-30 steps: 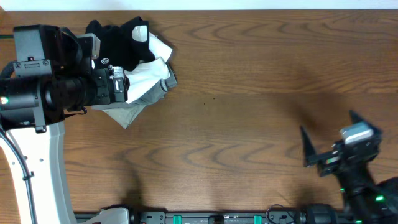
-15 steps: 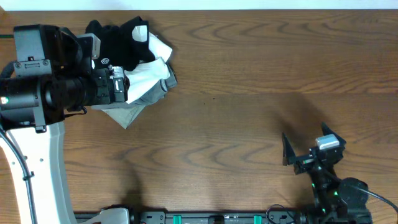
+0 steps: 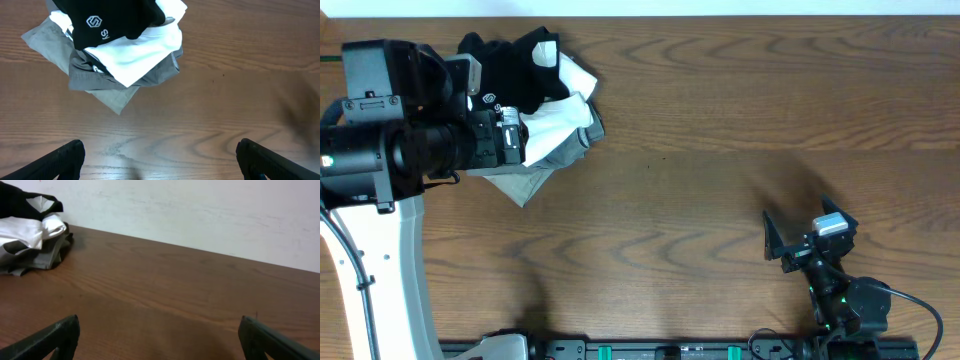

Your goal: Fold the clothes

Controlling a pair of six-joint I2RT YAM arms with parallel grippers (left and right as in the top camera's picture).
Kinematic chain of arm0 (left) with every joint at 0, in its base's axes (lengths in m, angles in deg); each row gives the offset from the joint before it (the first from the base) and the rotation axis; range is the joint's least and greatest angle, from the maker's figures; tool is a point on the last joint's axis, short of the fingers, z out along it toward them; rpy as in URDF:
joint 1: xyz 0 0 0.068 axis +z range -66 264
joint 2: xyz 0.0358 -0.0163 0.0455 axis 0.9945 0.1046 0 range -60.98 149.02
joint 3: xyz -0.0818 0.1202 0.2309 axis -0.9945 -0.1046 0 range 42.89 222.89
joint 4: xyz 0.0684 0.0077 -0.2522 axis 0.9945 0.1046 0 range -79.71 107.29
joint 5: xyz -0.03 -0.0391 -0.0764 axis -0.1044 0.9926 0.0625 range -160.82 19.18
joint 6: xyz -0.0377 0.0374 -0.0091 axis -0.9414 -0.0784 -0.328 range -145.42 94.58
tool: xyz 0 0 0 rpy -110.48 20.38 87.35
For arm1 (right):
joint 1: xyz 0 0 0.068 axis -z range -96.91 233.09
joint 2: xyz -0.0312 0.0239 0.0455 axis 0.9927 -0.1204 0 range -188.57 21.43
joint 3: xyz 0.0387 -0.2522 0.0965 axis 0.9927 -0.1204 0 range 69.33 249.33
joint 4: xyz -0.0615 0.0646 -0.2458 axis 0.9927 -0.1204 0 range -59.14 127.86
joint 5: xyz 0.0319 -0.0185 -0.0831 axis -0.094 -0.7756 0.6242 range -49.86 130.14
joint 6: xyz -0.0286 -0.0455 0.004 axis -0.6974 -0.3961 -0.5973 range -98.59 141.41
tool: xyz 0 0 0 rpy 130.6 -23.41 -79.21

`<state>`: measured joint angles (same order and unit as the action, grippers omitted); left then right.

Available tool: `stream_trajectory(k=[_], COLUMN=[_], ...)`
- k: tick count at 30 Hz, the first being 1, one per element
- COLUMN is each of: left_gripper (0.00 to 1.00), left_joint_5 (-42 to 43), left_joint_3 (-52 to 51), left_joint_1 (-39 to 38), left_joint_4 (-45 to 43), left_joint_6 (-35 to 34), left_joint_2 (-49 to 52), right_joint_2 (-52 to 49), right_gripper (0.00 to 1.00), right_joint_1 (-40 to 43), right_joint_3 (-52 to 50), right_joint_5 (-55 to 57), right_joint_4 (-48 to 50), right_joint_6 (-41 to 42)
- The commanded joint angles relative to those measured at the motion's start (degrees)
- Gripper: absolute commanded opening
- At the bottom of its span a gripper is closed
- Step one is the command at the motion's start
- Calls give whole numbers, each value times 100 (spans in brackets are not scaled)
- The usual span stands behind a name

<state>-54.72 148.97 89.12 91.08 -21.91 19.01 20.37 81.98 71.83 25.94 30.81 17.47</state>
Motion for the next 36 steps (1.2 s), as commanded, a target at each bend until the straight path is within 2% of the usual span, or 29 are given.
stream_trajectory(k=[1,18,22,29,36], left_gripper=[98,98,98,98,98], left_joint_5=[-55,-57,-323,-208,-251], left_joint_3=[2,0,0,-448,-2037], left_joint_1=[-11,-22,-24,-203,-136], left_joint_4=[9,15,-295,-1853,-3606], left_joint_6=[98,98,136,140,81], left_joint_2=[11,-15,-313,-1126,-2426], right_joint_2=[28,28,28,28,28], right_gripper=[99,99,99,99,99], right_joint_1=[-37,-37,-37,-37,-37], right_joint_3=[-42,-42,-42,-42,-42], right_joint_5=[-63,-63,-63,-63,-63], right_joint_4=[4,4,4,4,4], right_joint_6=[70,70,70,70,70])
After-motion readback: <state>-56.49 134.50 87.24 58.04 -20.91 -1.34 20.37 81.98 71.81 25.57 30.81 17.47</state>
